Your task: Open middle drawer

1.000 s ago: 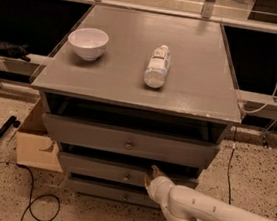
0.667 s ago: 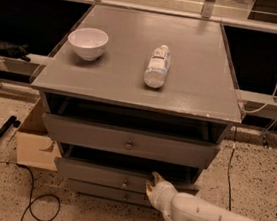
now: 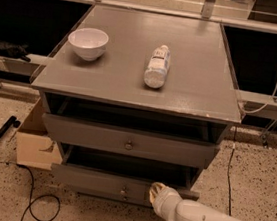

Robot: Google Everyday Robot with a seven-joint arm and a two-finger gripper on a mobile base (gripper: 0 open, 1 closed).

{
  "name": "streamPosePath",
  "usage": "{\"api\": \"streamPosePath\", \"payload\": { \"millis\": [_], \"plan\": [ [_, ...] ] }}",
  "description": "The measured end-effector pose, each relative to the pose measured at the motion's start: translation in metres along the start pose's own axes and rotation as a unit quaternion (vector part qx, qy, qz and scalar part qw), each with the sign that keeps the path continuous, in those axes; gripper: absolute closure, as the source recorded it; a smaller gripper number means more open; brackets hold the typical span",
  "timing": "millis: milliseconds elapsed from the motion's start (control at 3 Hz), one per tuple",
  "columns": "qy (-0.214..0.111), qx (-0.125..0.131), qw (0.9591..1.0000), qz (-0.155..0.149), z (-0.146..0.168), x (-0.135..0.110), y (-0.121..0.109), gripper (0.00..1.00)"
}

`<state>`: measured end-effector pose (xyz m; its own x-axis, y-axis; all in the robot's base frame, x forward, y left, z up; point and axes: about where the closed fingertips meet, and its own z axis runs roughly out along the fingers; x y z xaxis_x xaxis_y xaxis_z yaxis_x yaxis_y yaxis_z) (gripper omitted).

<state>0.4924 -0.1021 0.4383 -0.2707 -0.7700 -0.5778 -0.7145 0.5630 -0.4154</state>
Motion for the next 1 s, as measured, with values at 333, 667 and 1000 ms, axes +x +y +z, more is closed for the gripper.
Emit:
{"api": "streamPosePath", "payload": {
  "millis": [333,667,1000],
  "plan": [
    [0.0,0.0,1.0,0.0,0.0,0.0,0.0,0.76],
    [0.0,0.0,1.0,0.0,0.0,0.0,0.0,0.45],
    [0.0,0.0,1.0,0.0,0.0,0.0,0.0,0.22]
  ]
}}
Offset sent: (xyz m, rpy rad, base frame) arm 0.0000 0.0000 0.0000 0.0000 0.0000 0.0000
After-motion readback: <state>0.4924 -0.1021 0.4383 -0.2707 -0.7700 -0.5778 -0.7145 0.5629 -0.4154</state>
